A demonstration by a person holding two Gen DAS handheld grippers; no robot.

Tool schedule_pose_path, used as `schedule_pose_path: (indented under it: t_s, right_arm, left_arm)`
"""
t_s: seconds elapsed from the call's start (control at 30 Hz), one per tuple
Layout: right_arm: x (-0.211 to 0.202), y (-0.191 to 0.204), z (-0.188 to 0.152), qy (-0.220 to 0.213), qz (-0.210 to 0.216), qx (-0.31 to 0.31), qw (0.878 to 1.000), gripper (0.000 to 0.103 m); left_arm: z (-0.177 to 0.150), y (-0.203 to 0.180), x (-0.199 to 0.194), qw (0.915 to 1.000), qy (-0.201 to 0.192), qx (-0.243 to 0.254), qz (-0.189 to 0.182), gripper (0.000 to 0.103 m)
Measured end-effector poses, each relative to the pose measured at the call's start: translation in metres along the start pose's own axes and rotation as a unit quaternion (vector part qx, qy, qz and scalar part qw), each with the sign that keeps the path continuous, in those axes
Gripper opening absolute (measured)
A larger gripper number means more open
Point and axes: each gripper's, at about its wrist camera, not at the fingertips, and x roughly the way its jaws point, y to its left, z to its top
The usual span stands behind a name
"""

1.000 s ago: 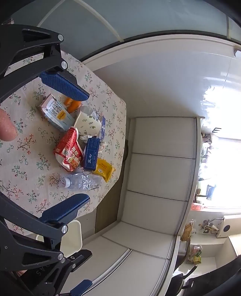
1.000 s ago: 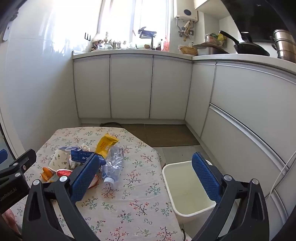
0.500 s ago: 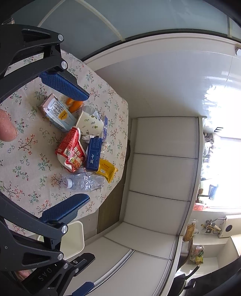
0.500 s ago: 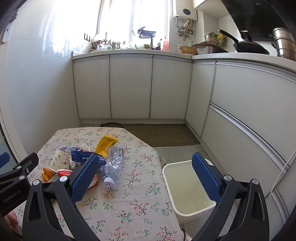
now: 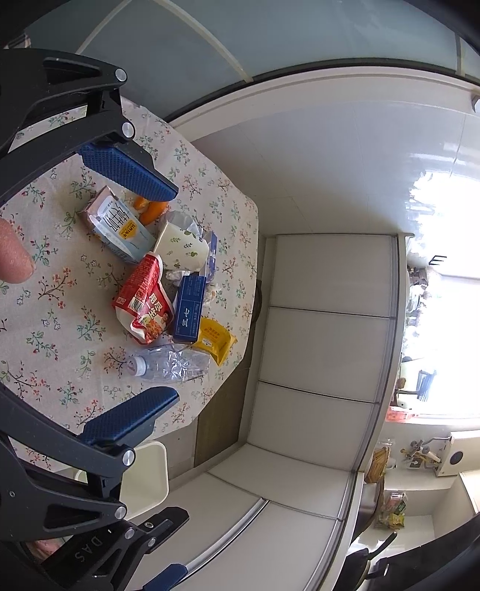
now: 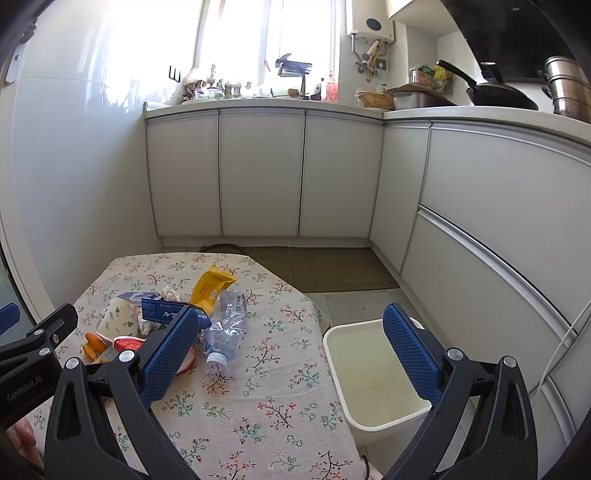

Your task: Collect trash

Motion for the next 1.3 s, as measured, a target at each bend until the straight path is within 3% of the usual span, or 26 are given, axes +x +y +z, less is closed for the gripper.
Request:
schedule_pose_path:
  t_s: [1.3]
  right_arm:
    - [0.0, 0.001, -0.0016, 0.0, 0.0, -0.001, 1.0, 0.097]
  left_arm:
    - [-0.0023, 0.003, 0.0017, 1.0, 0.003, -0.001, 0.0, 0.096]
